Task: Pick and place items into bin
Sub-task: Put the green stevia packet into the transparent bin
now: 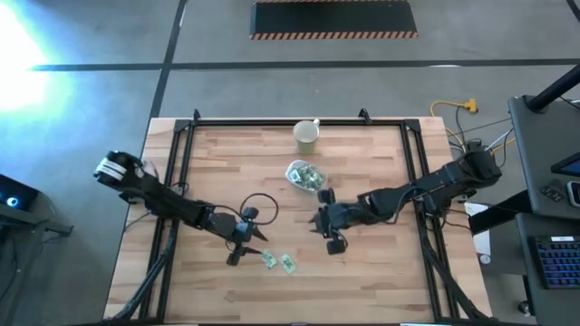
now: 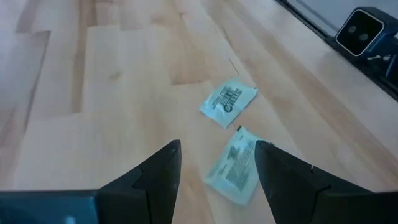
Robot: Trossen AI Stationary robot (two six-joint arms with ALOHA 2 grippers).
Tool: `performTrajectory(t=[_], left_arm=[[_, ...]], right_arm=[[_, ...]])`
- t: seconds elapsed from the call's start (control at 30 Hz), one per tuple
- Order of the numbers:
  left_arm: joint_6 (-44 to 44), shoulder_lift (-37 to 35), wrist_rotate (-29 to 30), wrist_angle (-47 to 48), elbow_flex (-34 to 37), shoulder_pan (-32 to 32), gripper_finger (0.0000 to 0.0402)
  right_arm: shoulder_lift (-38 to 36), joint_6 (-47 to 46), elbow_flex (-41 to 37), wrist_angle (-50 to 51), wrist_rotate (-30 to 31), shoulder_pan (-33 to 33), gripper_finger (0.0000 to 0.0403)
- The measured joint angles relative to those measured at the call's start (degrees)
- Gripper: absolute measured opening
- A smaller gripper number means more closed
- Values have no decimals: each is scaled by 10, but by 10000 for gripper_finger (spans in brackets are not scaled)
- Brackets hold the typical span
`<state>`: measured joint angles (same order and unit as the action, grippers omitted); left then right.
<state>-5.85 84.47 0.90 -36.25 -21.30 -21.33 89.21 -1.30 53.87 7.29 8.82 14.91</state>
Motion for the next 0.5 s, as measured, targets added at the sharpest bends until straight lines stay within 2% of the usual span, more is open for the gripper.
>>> performTrajectory(t=[0.13, 0.5], left_arm=[[3, 55, -20, -43, -20, -1, 189], [6, 139, -44, -44, -61, -2, 189]], right_arm=[[0, -21, 0, 1, 0, 30, 99], [0, -52, -2, 3, 1, 75, 81]])
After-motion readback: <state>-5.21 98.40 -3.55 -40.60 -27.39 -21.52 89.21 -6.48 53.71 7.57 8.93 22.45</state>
